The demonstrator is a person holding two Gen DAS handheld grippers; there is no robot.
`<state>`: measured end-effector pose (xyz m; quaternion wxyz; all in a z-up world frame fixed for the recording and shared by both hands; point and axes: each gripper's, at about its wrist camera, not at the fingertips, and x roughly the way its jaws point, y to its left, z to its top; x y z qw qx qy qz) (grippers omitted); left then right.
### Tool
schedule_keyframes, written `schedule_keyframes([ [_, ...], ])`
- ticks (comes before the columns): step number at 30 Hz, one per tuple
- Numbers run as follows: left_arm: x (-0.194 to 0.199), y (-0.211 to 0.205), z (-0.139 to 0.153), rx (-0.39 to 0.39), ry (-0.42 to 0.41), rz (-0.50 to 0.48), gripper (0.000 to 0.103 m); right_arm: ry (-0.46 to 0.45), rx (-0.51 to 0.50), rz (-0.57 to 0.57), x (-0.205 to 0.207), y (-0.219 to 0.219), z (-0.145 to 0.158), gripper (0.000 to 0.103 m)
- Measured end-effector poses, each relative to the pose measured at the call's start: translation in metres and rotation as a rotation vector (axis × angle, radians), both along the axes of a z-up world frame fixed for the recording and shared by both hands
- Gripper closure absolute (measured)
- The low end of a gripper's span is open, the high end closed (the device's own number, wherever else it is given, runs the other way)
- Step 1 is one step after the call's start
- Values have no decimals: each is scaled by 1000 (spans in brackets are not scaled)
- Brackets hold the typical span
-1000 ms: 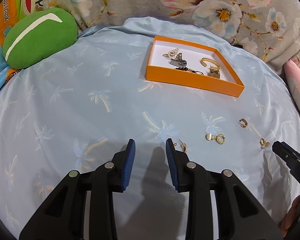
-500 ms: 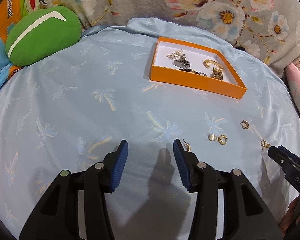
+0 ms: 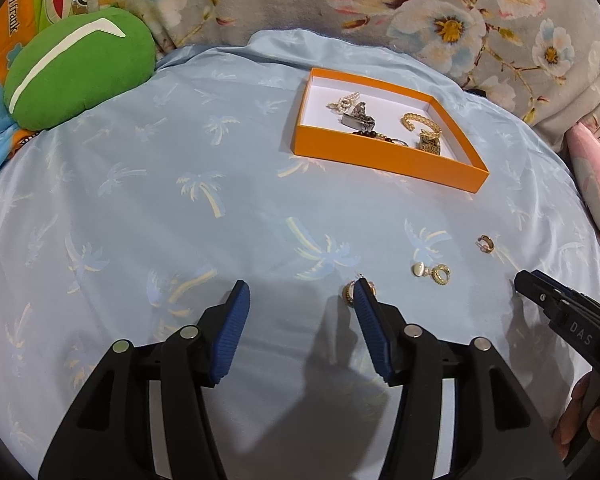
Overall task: Organize jewelry
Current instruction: 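Grasp the gold hoop earring with the left tool while the right tool grasps a gold drop earring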
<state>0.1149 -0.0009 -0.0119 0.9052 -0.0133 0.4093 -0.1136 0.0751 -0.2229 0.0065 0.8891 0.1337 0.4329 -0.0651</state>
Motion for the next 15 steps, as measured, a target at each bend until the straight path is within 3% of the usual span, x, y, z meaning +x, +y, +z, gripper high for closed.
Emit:
schedule_keyframes([
  [10,-1,-5,-1,-14,11,-58,46,3,-7,18,-1,5,0,90],
  [15,2,-20,-2,39,3,-87,50,1,2,17,-2,4,0,90],
])
